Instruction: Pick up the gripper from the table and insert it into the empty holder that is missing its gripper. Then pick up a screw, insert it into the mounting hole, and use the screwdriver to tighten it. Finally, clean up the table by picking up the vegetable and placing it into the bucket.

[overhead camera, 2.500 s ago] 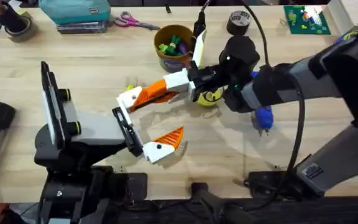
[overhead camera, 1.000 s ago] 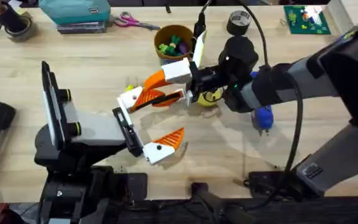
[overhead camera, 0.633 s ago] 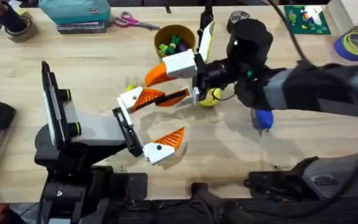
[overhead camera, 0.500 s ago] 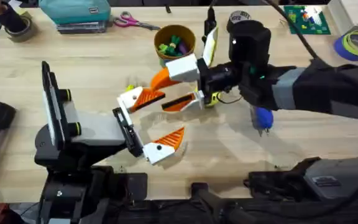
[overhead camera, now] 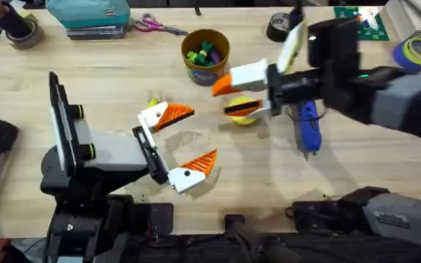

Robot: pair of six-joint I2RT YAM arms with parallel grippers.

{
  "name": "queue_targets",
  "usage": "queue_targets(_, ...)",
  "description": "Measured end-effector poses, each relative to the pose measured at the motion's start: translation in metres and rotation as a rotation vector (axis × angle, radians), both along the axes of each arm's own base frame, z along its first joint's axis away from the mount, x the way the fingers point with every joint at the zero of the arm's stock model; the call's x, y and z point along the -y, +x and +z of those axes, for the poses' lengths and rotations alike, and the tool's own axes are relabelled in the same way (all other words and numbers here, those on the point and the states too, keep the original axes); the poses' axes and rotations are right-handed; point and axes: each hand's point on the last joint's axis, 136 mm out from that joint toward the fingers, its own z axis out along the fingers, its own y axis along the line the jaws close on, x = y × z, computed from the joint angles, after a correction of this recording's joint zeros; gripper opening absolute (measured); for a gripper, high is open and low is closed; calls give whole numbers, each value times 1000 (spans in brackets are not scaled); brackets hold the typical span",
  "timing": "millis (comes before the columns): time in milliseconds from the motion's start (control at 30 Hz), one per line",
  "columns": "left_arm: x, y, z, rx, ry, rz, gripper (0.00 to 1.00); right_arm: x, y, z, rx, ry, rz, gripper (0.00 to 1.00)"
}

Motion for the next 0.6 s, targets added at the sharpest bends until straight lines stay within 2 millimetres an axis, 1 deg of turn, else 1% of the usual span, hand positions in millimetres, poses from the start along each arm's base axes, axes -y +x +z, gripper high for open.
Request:
queue_targets(133,0,0,0,0,0,0,986,26,-3,0,-10,-97,-68,995)
queue_targets(267,0,0,0,0,0,0,986,54,-11,0,-31,-279,-106,995)
queue_targets(367,0,0,0,0,0,0,986,71,-14,11,14,-424,-101,996)
queue_targets(500,0,0,0,0,0,0,985,95,-10,34,131,-606,-99,996)
queue_targets(600,0,0,0,0,0,0,986,111,-8,45,186,-716,-104,996)
